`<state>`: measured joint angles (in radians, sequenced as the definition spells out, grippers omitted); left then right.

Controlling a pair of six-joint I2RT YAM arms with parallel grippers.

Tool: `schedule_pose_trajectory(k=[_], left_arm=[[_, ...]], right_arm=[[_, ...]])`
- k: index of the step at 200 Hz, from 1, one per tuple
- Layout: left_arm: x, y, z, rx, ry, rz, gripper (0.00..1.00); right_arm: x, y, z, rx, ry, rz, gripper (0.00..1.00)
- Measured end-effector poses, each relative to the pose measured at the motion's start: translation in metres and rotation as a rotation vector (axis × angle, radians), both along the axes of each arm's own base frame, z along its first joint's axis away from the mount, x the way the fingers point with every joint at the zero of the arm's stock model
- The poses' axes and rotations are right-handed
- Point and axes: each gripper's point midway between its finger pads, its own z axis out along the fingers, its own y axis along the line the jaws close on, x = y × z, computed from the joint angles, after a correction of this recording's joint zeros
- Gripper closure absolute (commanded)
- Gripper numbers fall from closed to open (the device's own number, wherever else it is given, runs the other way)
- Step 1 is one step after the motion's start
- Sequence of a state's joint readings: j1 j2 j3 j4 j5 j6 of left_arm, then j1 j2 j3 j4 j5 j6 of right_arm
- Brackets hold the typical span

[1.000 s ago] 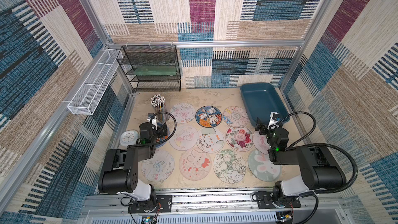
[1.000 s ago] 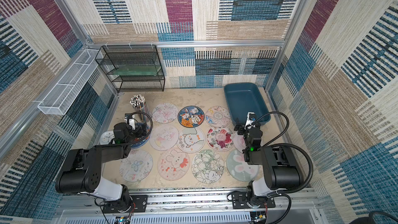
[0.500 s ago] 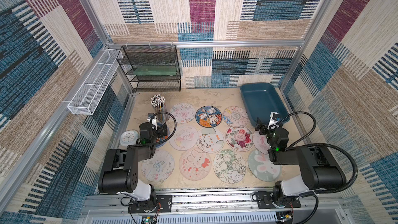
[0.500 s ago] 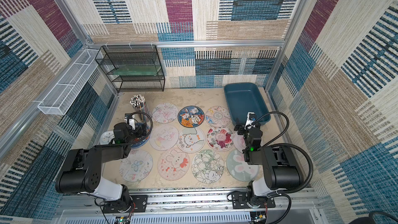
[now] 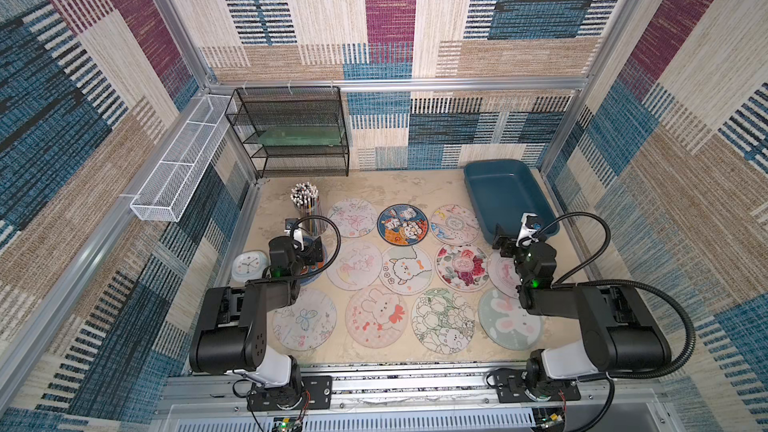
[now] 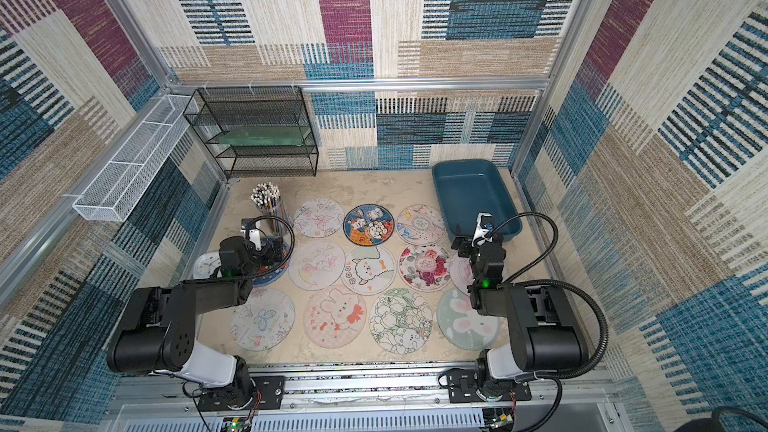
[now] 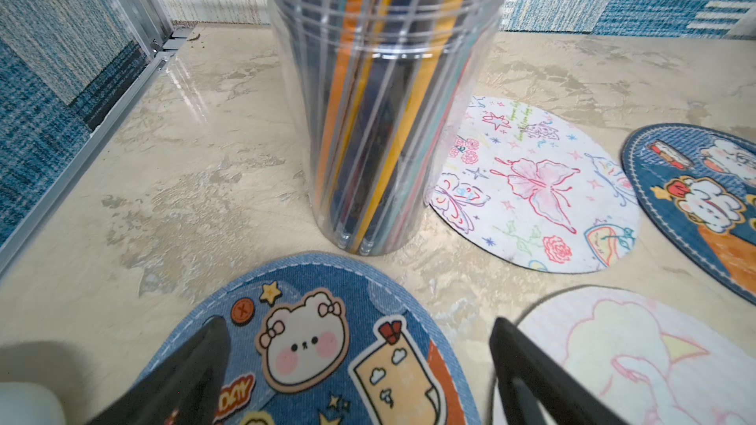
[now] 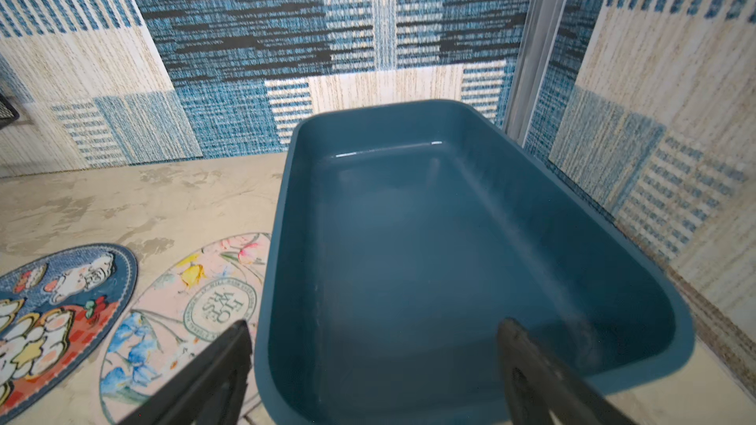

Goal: Put the coasters into the storage box
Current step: Pick up the coaster from the center of the board.

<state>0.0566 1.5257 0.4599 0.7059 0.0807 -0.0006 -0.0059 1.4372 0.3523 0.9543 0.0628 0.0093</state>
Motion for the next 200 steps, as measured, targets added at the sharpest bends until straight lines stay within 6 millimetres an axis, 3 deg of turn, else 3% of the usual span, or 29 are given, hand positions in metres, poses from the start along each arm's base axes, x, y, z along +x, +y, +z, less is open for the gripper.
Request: schedule_pose_trajectory(k=[19,87,136,166,200], left_arm=[[-0.001,0.000,0.001,0.000,-0.002,-0.001,0.03],[-0.004,-0.004,0.020,-0.002,-0.031,-0.018,0.01],[-0.008,-0.010,0.051,-0.023,-0.014,0.004,0.01],[-0.013,-0.029,0.068,-0.040,0.008,0.000,0.00],[-0.015,-0.044,0.077,-0.090,0.072,0.010,0.01]], right_arm=[[0.005,0.006,0.017,-0.011,-0.023,0.014,0.05],[-0.004,0.030,0.022,-0.038,0.042,0.053,0.05],[-0.010,0.054,0.044,0.046,0.090,0.097,0.05],[-0.019,0.057,0.042,0.128,0.173,0.087,0.05],[-0.031,0.054,0.024,0.228,0.311,0.019,0.05]])
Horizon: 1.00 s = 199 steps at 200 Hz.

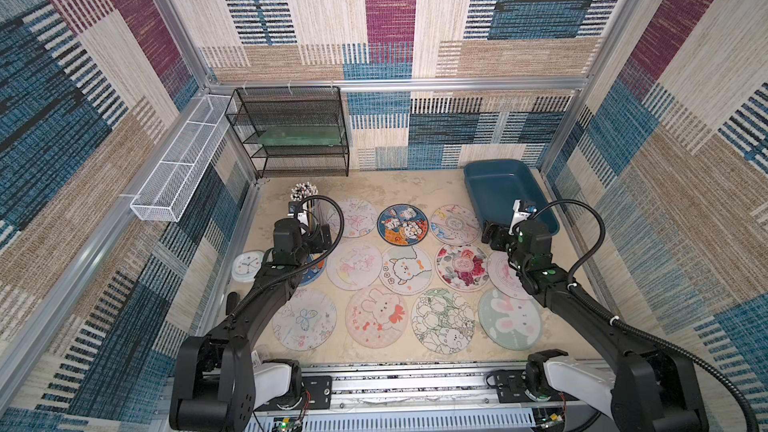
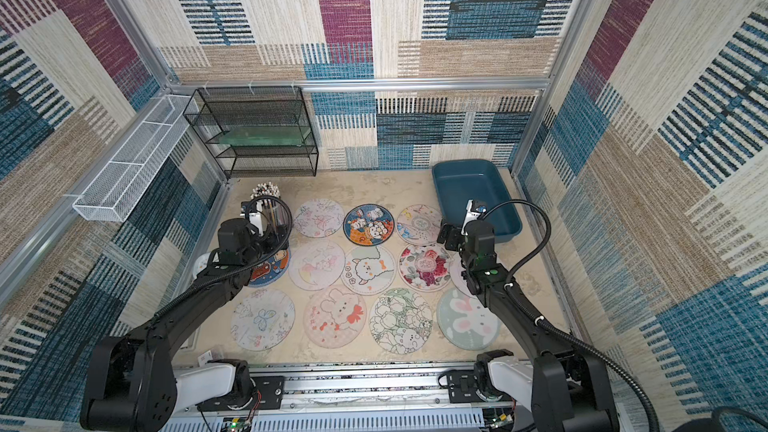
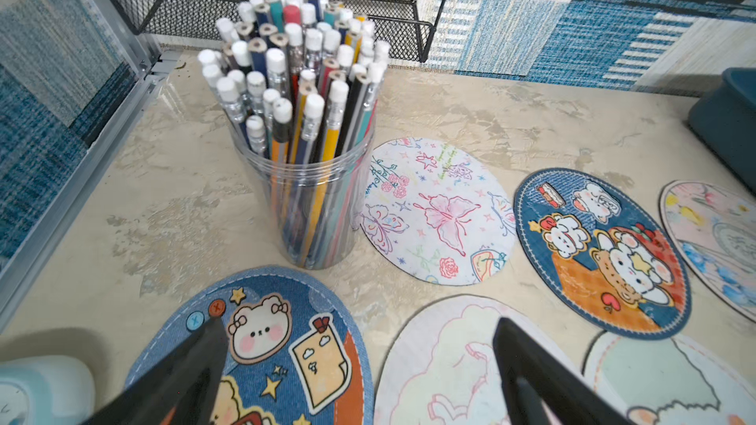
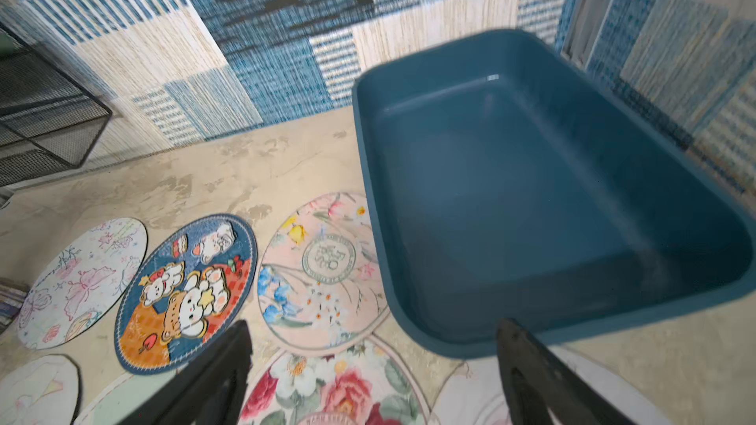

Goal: Put the coasters into the storage box
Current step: Pick up the coaster from the center of the board.

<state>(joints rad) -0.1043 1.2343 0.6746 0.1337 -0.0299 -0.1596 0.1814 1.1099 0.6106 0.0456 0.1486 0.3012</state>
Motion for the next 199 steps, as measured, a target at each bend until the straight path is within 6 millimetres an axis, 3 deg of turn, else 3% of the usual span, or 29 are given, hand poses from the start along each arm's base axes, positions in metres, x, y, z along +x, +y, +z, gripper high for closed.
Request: schedule_pose_trajectory(k=[47,82,133,167,199], left_arm=[[-0.023,-0.063,-0.012,-0.134,0.107,-0.128,0.00],[-0.031,-0.130,-0.019,-0.262,0.193,-0.278,0.00],[-0.030,-0.216,-0.016,-0.359,0.269,-0.483,0.02],[-0.033,-0.267,-0.032,-0.403,0.358,-0.624,0.03],[-0.048,-0.318,-0.041,-0.460,0.448,-0.763,0.04]], right_arm=[[-0.026,-0.013,-0.032,0.105,0.190,-0.139,0.05],[-0.046,-0.024,-0.062,0.188,0.303,-0.227,0.05],[-0.067,-0.042,-0.084,0.270,0.393,-0.347,0.05],[-0.083,-0.056,-0.102,0.321,0.483,-0.392,0.05],[-0.100,-0.065,-0.112,0.352,0.546,-0.429,0.05]])
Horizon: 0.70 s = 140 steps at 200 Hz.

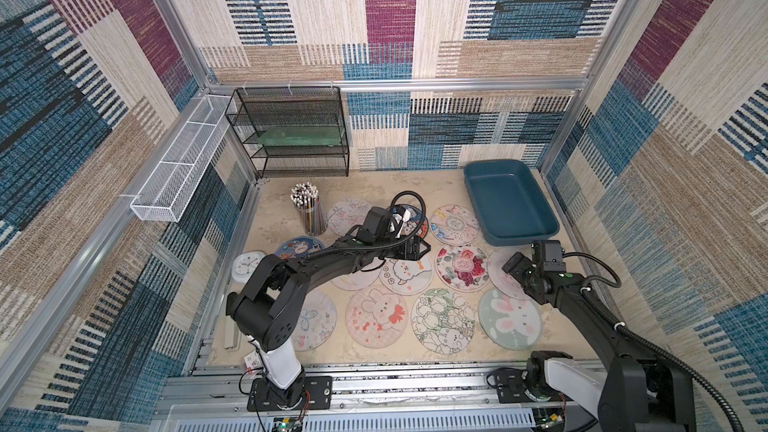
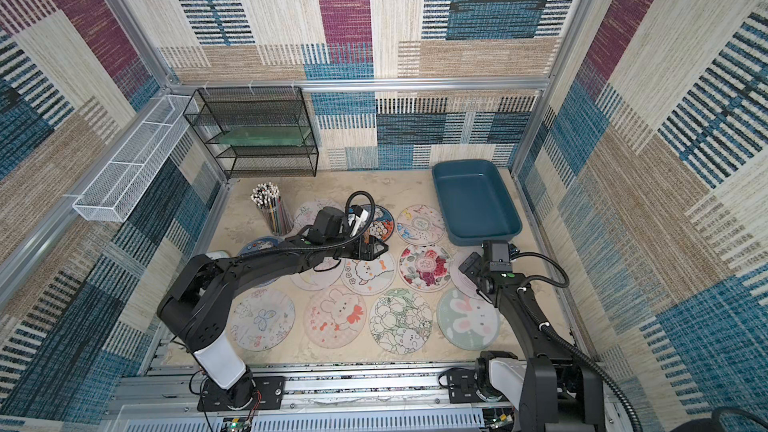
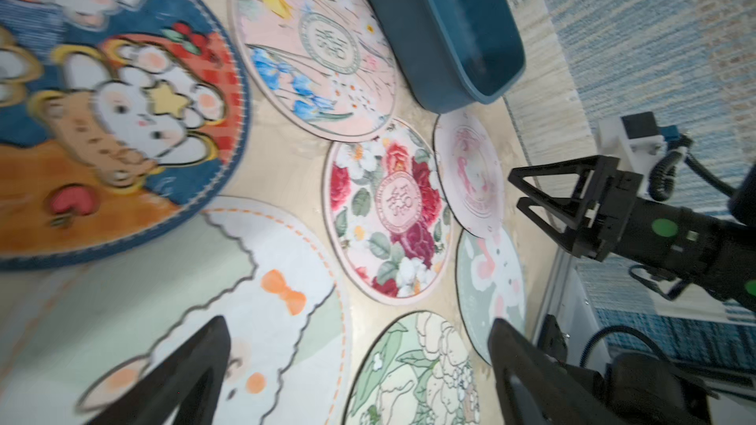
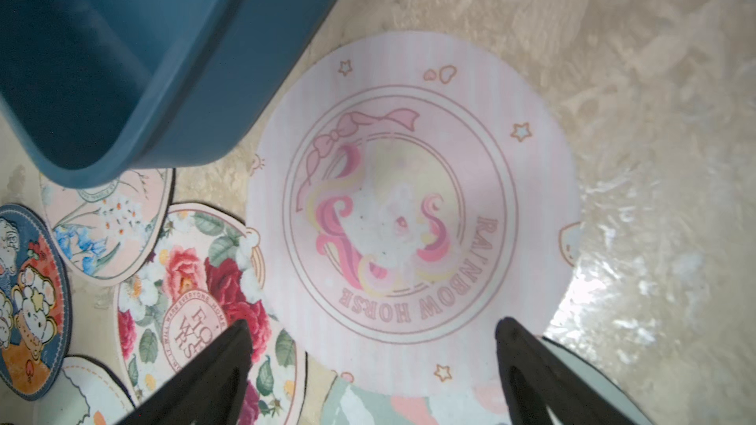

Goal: Put the coasters into the storage box
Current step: Pick up the coaster from the center of the board.

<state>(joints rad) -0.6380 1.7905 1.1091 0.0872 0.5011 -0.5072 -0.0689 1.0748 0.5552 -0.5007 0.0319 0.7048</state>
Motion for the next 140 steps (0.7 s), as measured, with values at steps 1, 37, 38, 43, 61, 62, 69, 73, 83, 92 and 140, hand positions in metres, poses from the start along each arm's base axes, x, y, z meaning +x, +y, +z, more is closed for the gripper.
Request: schedule_pose_trajectory(k=[1,37,38,43,61,62,69,73,83,92,140], left_arm=[[0.000,-0.001,0.000,-0.002,0.001,-0.003,0.03],[-0.015,-0.042,0.003,-0.057,0.040,-0.110,0.04],[-0.016,-0.042,0.003,-0.057,0.041,-0.112,0.04],[-0.017,-0.047,0.004,-0.063,0.046,-0.119,0.04],[-0.022,-0.060,0.004,-0.081,0.050,-0.156,0.04],[-0.021,-0.061,0.004,-0.082,0.050,-0.157,0.04],[-0.022,-0.065,0.004,-0.087,0.054,-0.167,0.04],[-0.023,-0.067,0.004,-0.091,0.057,-0.175,0.04],[-0.023,-0.072,0.003,-0.097,0.061,-0.187,0.04],[-0.024,-0.076,0.002,-0.103,0.065,-0.199,0.05],[-0.027,-0.086,-0.001,-0.125,0.094,-0.230,0.05]], right_arm=[[-0.001,0.000,-0.001,0.003,0.003,-0.001,0.05],[-0.014,-0.007,-0.004,0.012,0.035,-0.033,0.05],[-0.015,-0.007,-0.004,0.012,0.036,-0.033,0.05],[-0.016,-0.008,-0.004,0.013,0.041,-0.036,0.05],[-0.021,-0.009,-0.008,0.025,0.061,-0.047,0.05],[-0.022,-0.009,-0.008,0.025,0.062,-0.048,0.05],[-0.024,-0.010,-0.011,0.028,0.070,-0.059,0.05],[-0.026,-0.011,-0.013,0.029,0.075,-0.064,0.05],[-0.029,-0.013,-0.018,0.033,0.089,-0.075,0.05],[-0.032,-0.015,-0.022,0.043,0.101,-0.084,0.05],[-0.033,-0.025,-0.032,0.061,0.090,-0.132,0.05]])
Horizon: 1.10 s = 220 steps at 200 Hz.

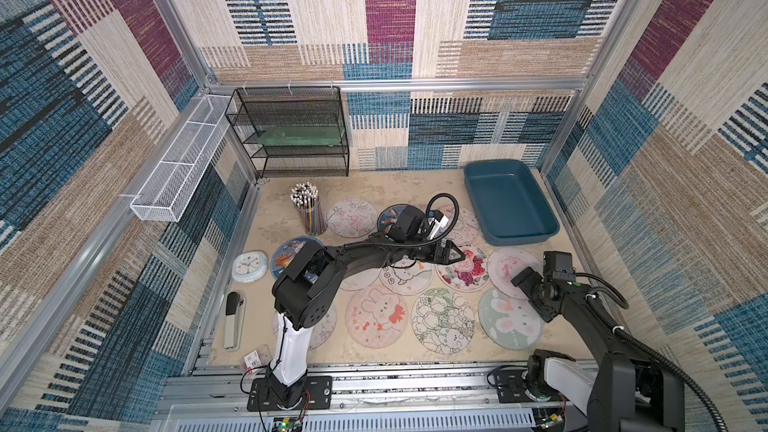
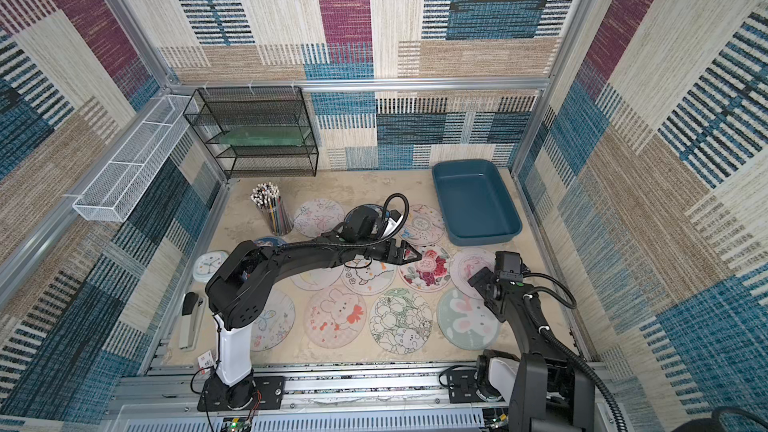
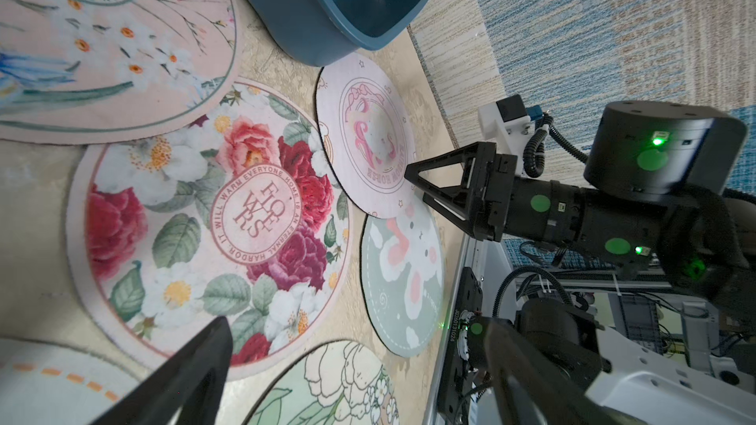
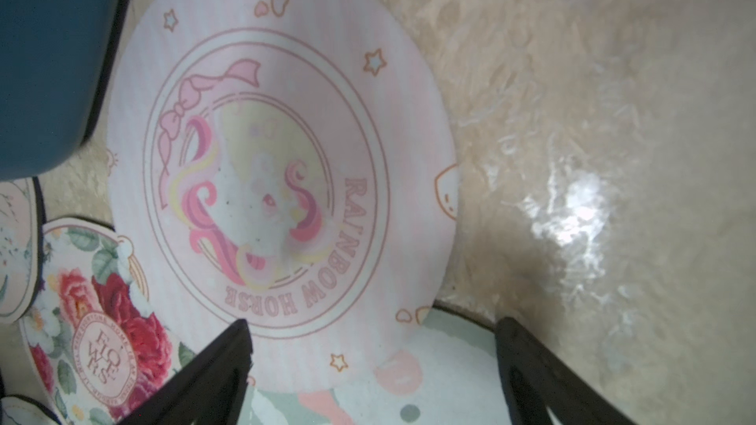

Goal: Put the coasters into the storage box
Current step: Pick up the coaster from the center of the board.

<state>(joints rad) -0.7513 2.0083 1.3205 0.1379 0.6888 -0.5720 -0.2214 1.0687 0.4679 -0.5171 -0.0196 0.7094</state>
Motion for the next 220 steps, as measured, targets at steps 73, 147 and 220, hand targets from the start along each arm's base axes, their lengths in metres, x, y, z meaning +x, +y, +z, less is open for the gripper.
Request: schedule_pose_trajectory(k=[73,147,220], left_arm=[[-0.002,-0.010,-0.001,-0.002,-0.013,-0.022,0.05],[-0.006,-0.022,-0.013,0.008,-0.009,-0.045,0.06],[-0.003,-0.036,-0.017,0.004,-0.017,-0.062,0.06]], right_arm=[[0.006,-0.038,0.003,-0.033,-0.025,-0.099,0.03],[0.035,-0.050,-0.003,-0.034,-0.101,-0.018,0.07],[0.042,-0.024,0.001,-0.005,-0.161,0.078,0.18]])
